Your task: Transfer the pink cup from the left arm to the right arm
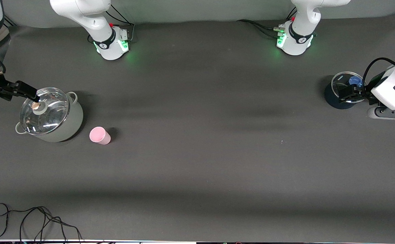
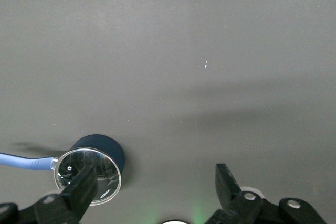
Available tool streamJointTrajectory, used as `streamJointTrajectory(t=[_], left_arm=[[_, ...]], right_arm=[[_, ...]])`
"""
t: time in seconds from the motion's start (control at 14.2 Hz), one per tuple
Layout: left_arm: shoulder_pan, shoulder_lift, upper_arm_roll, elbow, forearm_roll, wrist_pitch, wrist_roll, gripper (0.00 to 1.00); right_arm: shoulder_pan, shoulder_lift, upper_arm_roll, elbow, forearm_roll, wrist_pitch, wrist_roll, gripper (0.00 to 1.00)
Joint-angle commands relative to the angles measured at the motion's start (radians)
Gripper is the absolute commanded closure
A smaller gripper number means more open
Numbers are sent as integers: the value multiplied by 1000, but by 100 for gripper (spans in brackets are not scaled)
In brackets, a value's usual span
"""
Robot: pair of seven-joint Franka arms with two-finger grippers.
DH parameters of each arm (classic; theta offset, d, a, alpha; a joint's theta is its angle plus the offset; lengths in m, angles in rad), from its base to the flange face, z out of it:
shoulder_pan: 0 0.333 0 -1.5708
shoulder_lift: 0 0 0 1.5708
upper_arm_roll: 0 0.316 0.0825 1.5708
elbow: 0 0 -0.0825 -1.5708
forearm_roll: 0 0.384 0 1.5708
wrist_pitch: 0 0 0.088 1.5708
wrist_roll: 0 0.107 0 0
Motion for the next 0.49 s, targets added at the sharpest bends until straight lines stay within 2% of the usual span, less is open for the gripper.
streamJointTrajectory(t=[0.0, 0.14, 0.28, 0.42], left_arm=[[-12, -6, 8, -10, -9, 11, -16, 0], [-12, -6, 8, -10, -9, 11, -16, 0], [-12, -6, 8, -10, -9, 9, -16, 0], [-12, -4, 8, -10, -9, 11, -16, 0]], right_arm=[[-81, 13, 94, 23, -19, 12, -16, 0], [-80, 40, 95, 52, -15, 62, -13, 0], [-83, 77, 95, 105, -8, 65, -10, 0], [-112, 80, 105, 111, 17, 69, -10, 0]])
